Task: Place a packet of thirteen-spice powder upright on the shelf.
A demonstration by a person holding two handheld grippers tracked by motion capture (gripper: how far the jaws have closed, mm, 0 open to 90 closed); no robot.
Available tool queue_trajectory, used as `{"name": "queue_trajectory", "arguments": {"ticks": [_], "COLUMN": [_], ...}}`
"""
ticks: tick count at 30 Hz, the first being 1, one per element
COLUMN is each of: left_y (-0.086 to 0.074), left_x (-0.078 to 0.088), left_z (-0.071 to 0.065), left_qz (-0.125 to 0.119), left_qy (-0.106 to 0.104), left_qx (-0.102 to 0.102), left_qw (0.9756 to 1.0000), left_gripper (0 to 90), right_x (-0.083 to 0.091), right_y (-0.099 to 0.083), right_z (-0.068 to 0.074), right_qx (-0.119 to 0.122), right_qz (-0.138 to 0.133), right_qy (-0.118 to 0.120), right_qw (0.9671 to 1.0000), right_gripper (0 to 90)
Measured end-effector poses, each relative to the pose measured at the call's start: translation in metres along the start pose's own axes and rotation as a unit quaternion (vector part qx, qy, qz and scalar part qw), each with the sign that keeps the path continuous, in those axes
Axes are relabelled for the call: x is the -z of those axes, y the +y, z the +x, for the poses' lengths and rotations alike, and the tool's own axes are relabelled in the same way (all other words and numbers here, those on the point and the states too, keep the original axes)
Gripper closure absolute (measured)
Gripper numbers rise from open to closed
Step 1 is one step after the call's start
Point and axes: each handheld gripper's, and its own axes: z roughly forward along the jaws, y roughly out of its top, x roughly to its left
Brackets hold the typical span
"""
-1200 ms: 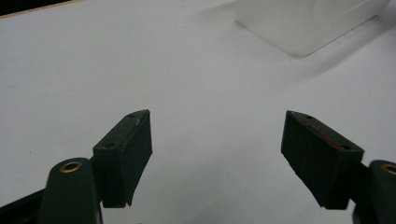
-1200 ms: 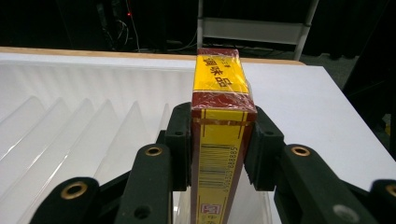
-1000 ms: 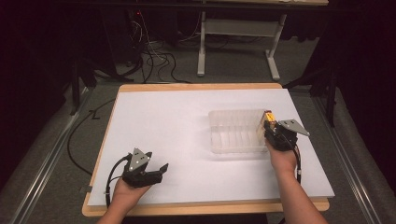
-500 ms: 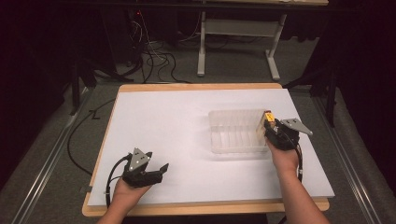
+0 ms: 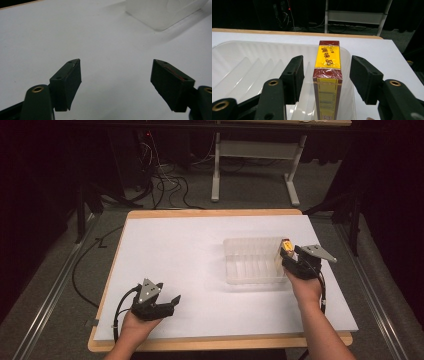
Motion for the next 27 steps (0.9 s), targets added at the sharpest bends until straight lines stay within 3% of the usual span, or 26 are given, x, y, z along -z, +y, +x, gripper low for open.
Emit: {"name": "queue_trajectory", "arguments": {"ticks": [13, 22, 27], "left_y": [-0.002, -0.003, -0.005], "left_x": [-0.002, -0.001, 0.0], "left_z": [-0.002, -0.006, -0.013], "left_qz": [0.002, 0.004, 0.006], "left_qy": [-0.003, -0.008, -0.018], "left_qx": [0.001, 0.0, 0.005], "left_qw": [1.0, 1.0, 0.9998], "left_gripper": [25.1, 25.1, 25.0], "right_x": [0.023, 0.05, 0.067], "right_y": [0.002, -0.002, -0.012], "right_z": [-0.004, 0.005, 0.023], "right_qx": [0.004, 0.004, 0.031], "right_qz": [0.005, 0.008, 0.014], "right_qy": [0.028, 0.084, 0.121], "right_qw": [0.9996, 0.9964, 0.9921], "right_gripper": [40.0, 26.0, 21.0]}}
